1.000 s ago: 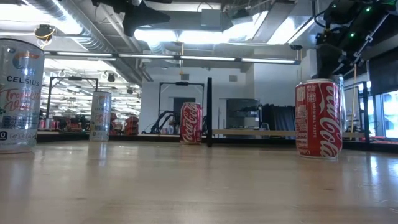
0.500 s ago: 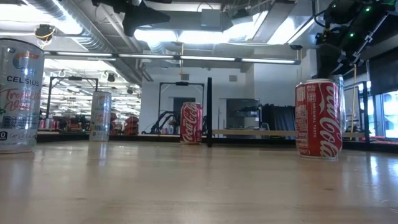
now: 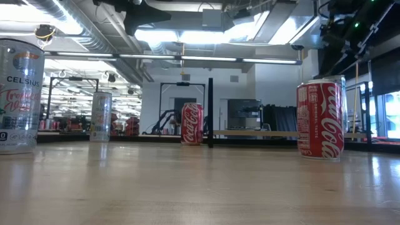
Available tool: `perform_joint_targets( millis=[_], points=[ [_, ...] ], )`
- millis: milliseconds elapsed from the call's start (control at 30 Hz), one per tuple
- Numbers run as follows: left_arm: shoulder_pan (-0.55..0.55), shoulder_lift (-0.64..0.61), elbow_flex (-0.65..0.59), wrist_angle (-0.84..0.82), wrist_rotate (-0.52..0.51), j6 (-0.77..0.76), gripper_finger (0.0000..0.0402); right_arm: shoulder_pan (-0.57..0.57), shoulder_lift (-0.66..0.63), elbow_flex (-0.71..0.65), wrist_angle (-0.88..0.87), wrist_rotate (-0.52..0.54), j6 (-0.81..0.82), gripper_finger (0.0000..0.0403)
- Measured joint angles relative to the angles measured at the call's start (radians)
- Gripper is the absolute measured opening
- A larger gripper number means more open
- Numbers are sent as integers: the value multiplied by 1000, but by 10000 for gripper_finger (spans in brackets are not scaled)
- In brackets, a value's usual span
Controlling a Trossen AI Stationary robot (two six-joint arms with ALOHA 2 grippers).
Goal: Place canned beverage on shelf
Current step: Put the white-pink soda can on the shelf aligned with the other white-pink soda can, then put the top red soda can on the shelf
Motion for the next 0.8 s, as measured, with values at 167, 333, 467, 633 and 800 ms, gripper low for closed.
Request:
perform_joint_targets(
  millis=[167, 333, 467, 633, 800],
  points=[
    [0, 0, 0, 24, -11, 0, 211, 0, 0, 115, -82, -22, 40, 319],
    [1, 0, 0, 69, -57, 2, 211, 1, -1, 172, 11, -309, 165, 319],
    [30, 0, 0, 72, -112, 7, 211, 88, 52, 173, 161, -593, 273, 319],
    [68, 0, 0, 71, -141, -40, 211, 253, 110, 171, 241, -508, 243, 319],
    [106, 0, 0, 72, -140, -54, 211, 385, 198, 172, 321, -517, 177, 319]
  ],
)
